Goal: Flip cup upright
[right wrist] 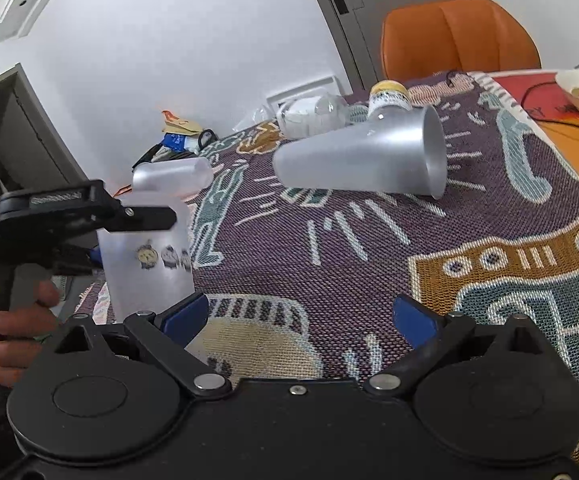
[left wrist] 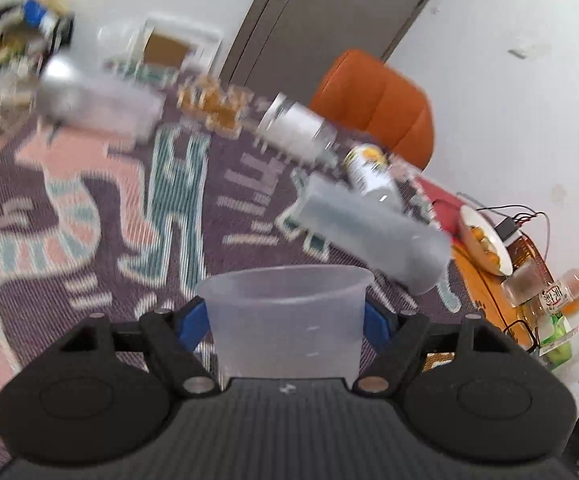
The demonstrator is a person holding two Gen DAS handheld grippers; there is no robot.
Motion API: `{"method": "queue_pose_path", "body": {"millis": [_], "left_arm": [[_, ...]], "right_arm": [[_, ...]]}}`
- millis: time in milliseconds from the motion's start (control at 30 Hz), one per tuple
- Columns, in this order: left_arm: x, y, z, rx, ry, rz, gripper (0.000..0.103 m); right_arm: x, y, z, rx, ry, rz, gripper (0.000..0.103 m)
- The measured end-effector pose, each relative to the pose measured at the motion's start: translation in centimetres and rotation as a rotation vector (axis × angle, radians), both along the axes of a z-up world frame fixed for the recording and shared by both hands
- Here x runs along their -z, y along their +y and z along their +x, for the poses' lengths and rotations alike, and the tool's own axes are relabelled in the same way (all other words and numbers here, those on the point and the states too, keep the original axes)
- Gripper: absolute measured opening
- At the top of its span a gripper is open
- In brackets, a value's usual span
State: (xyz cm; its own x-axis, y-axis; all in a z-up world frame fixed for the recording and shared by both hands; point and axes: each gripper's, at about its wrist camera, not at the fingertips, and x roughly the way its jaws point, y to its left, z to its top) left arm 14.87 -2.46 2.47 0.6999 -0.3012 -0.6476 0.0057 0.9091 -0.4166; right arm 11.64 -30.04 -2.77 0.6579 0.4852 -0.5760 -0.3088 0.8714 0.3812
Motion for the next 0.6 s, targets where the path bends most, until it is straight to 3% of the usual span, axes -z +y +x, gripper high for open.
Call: {"method": "queue_pose_path", "body": {"millis": [333,600], "left_arm": [[-3.0,-2.0,-3.7,-0.006,-0.25,0.203,0.075],[-2.5,-3.3,-4.7,0.017,-0.343,0.307,0.076]], "right_arm": [[-1.0,0.8,-1.4,0.0,-0.045,-0.014,0.1],[-1.3,0.9,-1.8,0.012,-0.06,-0.027,0.1]]}}
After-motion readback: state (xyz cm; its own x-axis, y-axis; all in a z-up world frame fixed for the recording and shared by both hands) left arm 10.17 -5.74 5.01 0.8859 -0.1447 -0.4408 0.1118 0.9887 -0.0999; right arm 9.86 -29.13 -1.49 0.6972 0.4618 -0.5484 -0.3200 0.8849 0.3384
